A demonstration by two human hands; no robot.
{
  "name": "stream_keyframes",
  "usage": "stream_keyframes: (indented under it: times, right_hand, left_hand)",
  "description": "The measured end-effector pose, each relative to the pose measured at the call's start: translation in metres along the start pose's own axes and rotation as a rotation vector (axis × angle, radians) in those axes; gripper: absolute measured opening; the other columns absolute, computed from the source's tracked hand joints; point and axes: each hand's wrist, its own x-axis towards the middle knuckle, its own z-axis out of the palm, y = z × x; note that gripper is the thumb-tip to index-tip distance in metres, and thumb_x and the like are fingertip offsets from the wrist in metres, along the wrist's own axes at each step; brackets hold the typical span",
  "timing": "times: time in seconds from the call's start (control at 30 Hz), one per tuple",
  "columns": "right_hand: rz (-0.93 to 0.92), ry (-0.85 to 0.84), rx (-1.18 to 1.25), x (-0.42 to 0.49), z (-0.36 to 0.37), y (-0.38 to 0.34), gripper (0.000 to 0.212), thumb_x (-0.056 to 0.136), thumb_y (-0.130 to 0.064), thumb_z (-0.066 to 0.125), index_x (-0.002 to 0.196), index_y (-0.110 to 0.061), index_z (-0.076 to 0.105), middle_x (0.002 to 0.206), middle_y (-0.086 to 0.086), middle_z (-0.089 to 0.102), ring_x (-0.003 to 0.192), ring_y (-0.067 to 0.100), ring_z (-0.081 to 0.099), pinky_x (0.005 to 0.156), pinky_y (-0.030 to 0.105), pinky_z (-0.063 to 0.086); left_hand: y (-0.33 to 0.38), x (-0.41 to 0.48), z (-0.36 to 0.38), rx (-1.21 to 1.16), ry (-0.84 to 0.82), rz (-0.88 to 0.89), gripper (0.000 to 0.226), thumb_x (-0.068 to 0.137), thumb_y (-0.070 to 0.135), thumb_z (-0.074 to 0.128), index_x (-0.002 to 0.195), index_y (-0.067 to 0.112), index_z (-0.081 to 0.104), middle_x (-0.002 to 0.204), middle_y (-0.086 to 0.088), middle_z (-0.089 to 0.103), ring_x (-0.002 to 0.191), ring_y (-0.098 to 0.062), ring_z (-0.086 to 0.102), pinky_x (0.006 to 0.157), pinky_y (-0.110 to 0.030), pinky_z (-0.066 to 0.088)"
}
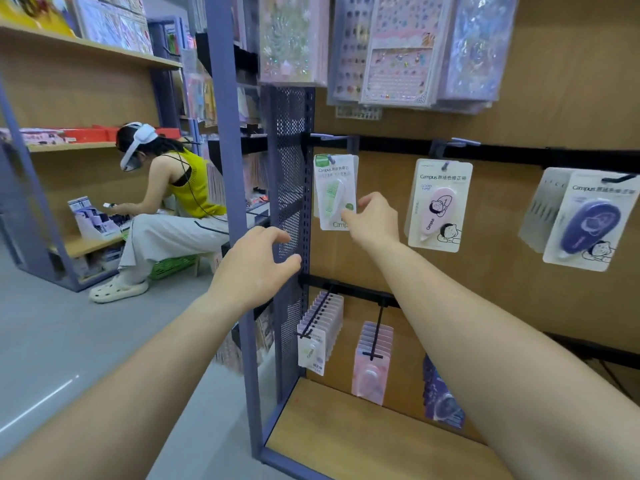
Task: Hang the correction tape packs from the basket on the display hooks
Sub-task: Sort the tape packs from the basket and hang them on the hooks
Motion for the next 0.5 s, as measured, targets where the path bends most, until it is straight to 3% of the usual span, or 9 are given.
stream_keyframes:
  times: [0.13,0.3,0.5]
  right_hand:
    - [-0.018,-0.117,-0.274,-0.039,-0.011,0.036,0.054,0.094,-0.04,0.067,0.139,-0.017,0.048,0.123,0.003,0.063,0.104,0.024,0.062,0.078,0.035,0.051]
    - [-0.053,-0.366,-0.564,-0.116,-0.041,0.093,0.047,0.091,-0.044,0.066,0.132,-0.024,0.055,0.123,-0.002,0.064,0.104,0.02,0.063,0.082,0.038,0.055]
    - [0.07,-0.578,-0.718,-0.21,-0.075,0.2,0.046,0.085,-0.053,0.068,0.123,-0.029,0.058,0.127,-0.005,0.063,0.117,0.023,0.061,0.094,0.041,0.053]
  left_hand:
    - [0.01,-0.021,0.012,0.037,-0.08,-0.008,0.043,0.095,0.044,0.063,0.134,0.026,0.059,0.135,0.005,0.057,0.121,-0.018,0.057,0.102,-0.04,0.048]
    - [0.019,-0.075,0.057,0.061,-0.259,-0.016,0.05,0.095,0.045,0.061,0.141,0.025,0.054,0.141,0.003,0.054,0.121,-0.019,0.059,0.101,-0.039,0.05]
    - [0.022,-0.167,0.147,0.087,-0.503,-0.036,0.055,0.092,0.046,0.061,0.141,0.023,0.053,0.14,0.0,0.056,0.125,-0.019,0.056,0.104,-0.038,0.048]
